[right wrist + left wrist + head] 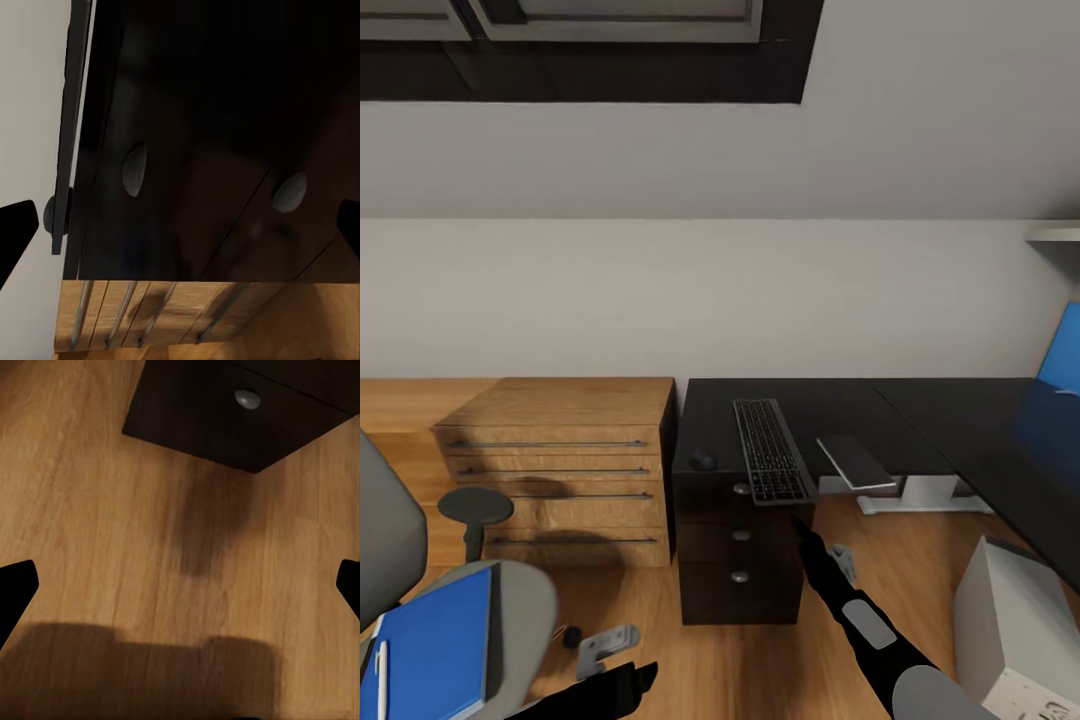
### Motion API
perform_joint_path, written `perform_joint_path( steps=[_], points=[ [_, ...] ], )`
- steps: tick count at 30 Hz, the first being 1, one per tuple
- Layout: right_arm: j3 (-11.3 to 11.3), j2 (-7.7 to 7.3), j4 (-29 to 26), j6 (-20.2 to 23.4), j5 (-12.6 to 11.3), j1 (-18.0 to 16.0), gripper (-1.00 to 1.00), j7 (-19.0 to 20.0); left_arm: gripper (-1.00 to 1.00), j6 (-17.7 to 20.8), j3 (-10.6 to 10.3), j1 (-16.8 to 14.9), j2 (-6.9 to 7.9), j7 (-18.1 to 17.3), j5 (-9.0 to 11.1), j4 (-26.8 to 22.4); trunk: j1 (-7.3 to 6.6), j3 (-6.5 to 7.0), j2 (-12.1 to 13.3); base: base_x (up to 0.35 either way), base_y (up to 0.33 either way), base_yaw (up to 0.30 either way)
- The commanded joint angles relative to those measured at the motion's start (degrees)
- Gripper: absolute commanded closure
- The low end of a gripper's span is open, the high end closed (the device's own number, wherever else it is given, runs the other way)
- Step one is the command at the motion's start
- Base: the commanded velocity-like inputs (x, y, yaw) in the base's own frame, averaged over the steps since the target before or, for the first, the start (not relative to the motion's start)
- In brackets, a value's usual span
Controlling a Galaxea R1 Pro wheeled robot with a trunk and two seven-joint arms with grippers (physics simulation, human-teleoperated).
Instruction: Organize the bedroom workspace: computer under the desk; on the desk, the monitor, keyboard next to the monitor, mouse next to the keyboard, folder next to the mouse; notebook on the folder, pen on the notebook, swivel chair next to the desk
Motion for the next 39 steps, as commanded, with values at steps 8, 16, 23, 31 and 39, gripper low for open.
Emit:
perform_joint_path(
  steps=[8,16,23,31,39],
  points=[
    [-0.27,0.04,0.03,0.31,-0.33,-0.03,-1.00,0.25,-1.00,0.15,-0.21,-0.01,0.00,0.53,0.58,-0.04,-0.87,0.67,1.58,0.034,0.000,0.000],
    [-0.33,0.04,0.03,0.32,-0.33,-0.03,-1.00,0.25,-1.00,0.15,-0.24,-0.01,0.00,0.54,0.58,-0.04,-2.63,2.11,4.79,0.003,0.000,0.000],
    [-0.34,0.04,0.03,0.31,-0.33,-0.03,-1.00,0.25,-1.00,0.15,-0.24,-0.01,0.03,0.55,0.62,-0.03,-3.73,3.01,6.80,0.000,0.000,0.000],
    [-0.34,0.04,0.03,0.32,-0.39,-0.03,-1.00,0.25,-1.00,0.15,-0.24,-0.01,0.07,0.54,0.61,-0.02,-3.73,3.01,6.80,0.000,0.000,0.000],
    [-0.34,0.04,0.03,0.39,-0.48,-0.03,-1.00,0.24,-1.00,0.15,-0.21,-0.01,0.07,0.54,0.63,0.20,-3.73,3.01,6.80,0.082,0.000,0.000]
  ],
)
